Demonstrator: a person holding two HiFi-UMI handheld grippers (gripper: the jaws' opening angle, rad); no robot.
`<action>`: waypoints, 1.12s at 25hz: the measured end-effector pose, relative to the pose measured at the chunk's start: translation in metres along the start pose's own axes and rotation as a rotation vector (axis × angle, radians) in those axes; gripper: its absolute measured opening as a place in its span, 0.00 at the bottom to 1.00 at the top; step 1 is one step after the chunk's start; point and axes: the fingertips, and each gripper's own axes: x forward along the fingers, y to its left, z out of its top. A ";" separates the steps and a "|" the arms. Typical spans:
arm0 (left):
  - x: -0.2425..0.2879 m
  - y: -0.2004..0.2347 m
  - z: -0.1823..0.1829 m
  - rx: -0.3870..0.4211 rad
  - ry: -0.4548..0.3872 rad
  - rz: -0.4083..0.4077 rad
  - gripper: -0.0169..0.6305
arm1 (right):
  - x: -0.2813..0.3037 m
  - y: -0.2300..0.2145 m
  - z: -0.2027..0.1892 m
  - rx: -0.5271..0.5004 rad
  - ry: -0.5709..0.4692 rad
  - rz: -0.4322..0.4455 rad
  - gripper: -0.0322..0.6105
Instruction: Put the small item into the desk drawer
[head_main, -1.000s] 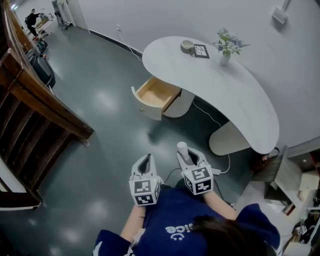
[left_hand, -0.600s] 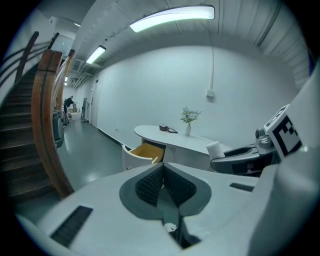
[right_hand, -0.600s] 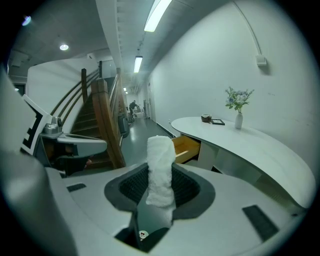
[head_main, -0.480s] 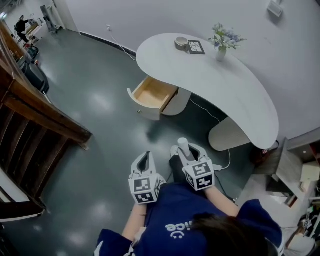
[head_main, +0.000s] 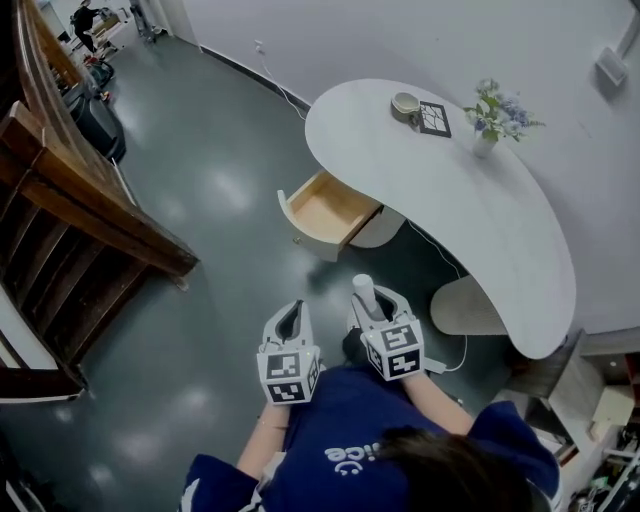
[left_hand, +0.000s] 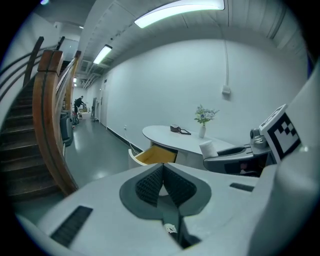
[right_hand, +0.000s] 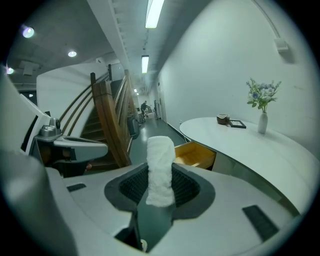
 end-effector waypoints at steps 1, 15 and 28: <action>0.008 -0.001 0.004 0.004 0.004 0.004 0.03 | 0.007 -0.006 0.005 0.001 0.000 0.008 0.27; 0.114 -0.018 0.041 -0.038 0.038 0.092 0.03 | 0.079 -0.095 0.049 -0.035 0.034 0.118 0.27; 0.151 -0.020 0.052 -0.111 0.044 0.175 0.03 | 0.109 -0.122 0.058 -0.046 0.073 0.207 0.27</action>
